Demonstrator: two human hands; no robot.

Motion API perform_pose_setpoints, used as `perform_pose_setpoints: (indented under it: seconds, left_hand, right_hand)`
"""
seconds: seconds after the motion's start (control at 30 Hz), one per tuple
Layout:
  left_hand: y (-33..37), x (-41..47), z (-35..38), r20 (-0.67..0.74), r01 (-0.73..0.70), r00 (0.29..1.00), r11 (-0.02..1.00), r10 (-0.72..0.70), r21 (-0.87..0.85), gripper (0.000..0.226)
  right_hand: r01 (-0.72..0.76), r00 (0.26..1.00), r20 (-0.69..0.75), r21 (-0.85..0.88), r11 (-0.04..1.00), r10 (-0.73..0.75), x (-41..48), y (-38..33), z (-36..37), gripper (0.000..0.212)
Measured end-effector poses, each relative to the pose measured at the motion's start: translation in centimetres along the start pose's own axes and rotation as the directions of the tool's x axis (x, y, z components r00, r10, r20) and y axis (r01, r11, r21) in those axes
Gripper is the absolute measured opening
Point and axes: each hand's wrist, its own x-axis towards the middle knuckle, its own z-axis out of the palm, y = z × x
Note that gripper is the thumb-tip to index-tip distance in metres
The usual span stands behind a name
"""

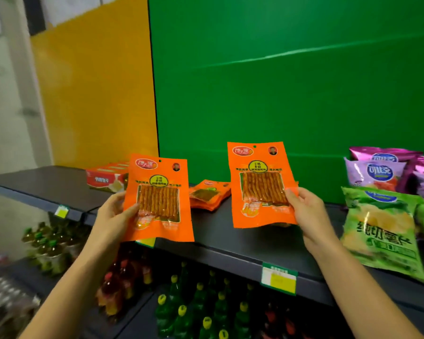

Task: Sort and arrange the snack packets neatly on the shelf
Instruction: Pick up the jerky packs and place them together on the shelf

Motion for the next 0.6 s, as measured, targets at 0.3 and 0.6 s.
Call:
perform_pose_setpoints:
  seconds: [0.3,0.6]
  left_hand:
    - [-2.5,8.8,0.9,0.116,0.045,0.992,0.999,-0.046,0.007,0.019]
    - [-5.7,18.2,5.9,0.217,0.059,0.972,0.99,-0.085,0.125,0.019]
  right_hand:
    - [-0.113,0.993,-0.034,-0.018,0.993,0.113,4.9,-0.3,6.2,0.022]
    - [-0.095,0.995,-0.023,-0.095,0.991,0.093,12.7,0.8,11.2,0.026]
